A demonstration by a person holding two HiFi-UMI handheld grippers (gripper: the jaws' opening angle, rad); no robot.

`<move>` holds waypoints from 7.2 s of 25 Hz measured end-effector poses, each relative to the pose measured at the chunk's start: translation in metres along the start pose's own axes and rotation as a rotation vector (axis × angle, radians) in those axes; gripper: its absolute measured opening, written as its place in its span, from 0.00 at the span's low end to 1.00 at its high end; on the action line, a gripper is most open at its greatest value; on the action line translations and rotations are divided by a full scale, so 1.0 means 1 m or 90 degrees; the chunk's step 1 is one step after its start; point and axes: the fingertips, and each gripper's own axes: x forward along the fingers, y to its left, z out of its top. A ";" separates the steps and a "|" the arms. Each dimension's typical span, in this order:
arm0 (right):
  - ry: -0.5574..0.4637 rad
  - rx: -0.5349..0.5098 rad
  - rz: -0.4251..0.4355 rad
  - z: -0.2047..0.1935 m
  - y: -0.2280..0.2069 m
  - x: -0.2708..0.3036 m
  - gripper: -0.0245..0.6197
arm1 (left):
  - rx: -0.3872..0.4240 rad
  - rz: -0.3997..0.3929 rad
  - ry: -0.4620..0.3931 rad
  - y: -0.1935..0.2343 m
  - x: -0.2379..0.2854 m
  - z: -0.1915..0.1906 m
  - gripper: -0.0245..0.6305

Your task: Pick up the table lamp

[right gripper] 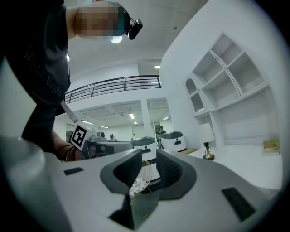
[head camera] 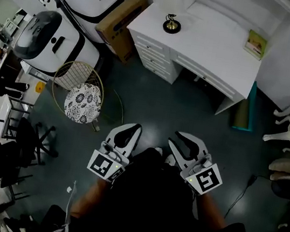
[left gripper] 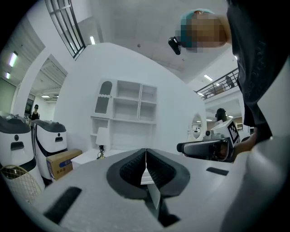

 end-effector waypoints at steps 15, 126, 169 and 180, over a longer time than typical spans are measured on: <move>0.010 0.061 -0.016 -0.020 -0.040 0.045 0.18 | -0.007 0.036 -0.011 0.060 0.012 -0.012 0.07; 0.123 0.026 -0.158 -0.153 -0.546 0.429 0.21 | -0.092 -0.008 0.081 0.424 0.417 -0.088 0.07; 0.160 -0.043 -0.176 -0.215 -0.608 0.510 0.32 | -0.097 0.028 0.141 0.449 0.395 -0.141 0.07; 0.193 -0.028 -0.185 -0.217 -0.610 0.512 0.29 | -0.099 0.017 0.147 0.442 0.404 -0.142 0.07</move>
